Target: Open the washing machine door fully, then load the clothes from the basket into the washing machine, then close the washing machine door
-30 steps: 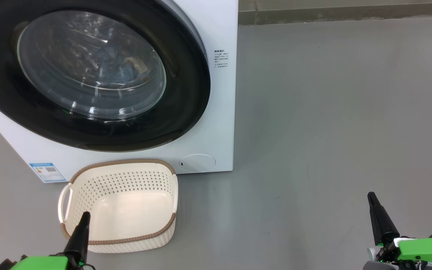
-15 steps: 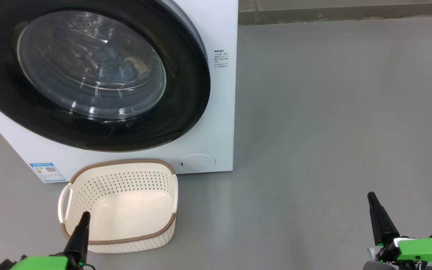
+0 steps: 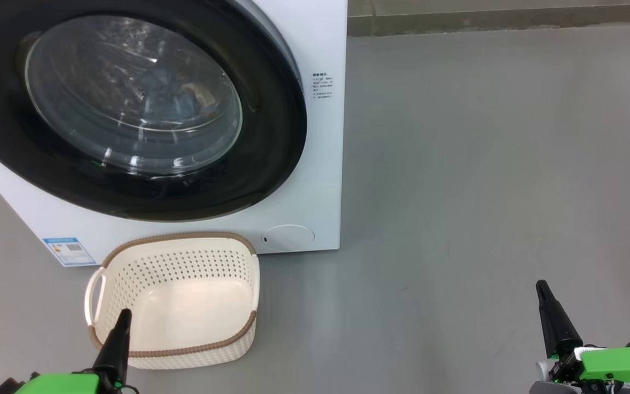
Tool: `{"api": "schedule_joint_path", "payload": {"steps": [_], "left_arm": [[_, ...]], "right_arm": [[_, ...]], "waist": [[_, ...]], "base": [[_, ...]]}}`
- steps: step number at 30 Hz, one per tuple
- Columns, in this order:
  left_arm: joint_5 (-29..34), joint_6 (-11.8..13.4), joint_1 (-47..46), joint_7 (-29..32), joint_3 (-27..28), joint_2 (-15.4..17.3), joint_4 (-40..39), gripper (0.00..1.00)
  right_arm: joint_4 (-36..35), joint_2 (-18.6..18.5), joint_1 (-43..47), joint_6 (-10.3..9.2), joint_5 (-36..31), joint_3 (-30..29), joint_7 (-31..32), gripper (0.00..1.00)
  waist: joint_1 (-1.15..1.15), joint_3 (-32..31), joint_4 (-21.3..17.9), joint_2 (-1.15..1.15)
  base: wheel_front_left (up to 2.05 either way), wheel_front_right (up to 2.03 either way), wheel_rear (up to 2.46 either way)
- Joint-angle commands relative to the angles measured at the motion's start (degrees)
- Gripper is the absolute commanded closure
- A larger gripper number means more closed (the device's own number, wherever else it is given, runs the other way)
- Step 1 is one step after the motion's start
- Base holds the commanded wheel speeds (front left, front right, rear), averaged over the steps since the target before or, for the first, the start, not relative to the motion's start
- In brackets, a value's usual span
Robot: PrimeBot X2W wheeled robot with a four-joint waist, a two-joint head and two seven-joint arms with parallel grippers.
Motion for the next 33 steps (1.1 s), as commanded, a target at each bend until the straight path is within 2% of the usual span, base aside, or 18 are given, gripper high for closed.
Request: {"api": "schedule_joint_path", "payload": {"steps": [1,33], "left_arm": [[-0.37,-0.57,-2.38,0.38,2.04,1.09,-1.51,1.00],[-0.36,-0.57,-2.38,0.39,2.05,1.09,-1.51,1.00]], "right_arm": [[-1.42,-0.72,-2.33,0.10,0.22,1.55,0.50,1.00],[-1.42,-0.72,-2.33,0.10,0.23,1.55,0.50,1.00]], "waist": [[0.00,0.00,0.00,0.00],[0.00,0.00,0.00,0.00]], "base": [[0.00,0.00,0.00],[0.00,0.00,0.00]]}}
